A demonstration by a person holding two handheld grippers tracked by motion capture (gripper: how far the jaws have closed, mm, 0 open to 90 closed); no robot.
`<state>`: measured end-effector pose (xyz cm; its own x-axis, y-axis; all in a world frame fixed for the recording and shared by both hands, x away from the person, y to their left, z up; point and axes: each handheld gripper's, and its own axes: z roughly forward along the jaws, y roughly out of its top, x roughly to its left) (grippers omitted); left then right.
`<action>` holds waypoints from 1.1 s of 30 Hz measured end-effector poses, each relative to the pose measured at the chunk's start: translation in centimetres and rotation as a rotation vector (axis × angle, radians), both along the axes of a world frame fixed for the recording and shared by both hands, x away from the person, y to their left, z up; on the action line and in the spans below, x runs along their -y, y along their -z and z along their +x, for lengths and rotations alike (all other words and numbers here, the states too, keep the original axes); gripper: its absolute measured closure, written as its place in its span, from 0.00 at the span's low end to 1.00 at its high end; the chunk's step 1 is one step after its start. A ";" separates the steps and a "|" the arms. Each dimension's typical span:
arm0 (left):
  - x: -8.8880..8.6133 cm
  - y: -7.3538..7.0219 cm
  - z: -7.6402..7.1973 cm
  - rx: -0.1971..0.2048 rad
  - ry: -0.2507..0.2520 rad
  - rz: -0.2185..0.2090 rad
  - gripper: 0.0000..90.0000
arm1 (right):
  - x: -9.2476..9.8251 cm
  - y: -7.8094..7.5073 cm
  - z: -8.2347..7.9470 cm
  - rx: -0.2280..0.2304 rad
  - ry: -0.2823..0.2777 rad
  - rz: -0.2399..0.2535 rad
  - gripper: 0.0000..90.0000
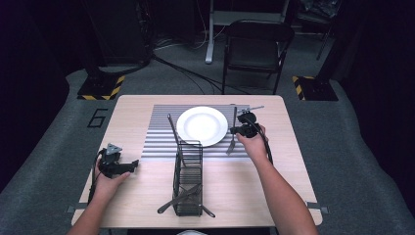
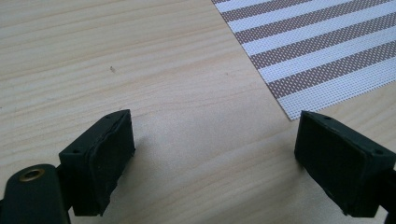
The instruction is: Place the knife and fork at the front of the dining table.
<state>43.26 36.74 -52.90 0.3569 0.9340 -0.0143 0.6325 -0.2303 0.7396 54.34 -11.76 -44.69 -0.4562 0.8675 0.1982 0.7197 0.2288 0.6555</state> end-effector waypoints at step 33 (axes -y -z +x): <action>0.0 0.0 0.0 0.000 0.008 -0.001 0.13 | 0.8 2.2 4.4 -0.183 0.197 0.093 0.97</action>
<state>43.30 36.77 -52.90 0.3644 0.9311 -0.0154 0.6307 -0.2346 0.7397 58.78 -12.54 -46.85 -0.2294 0.9101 0.3450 0.8528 0.0172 0.5219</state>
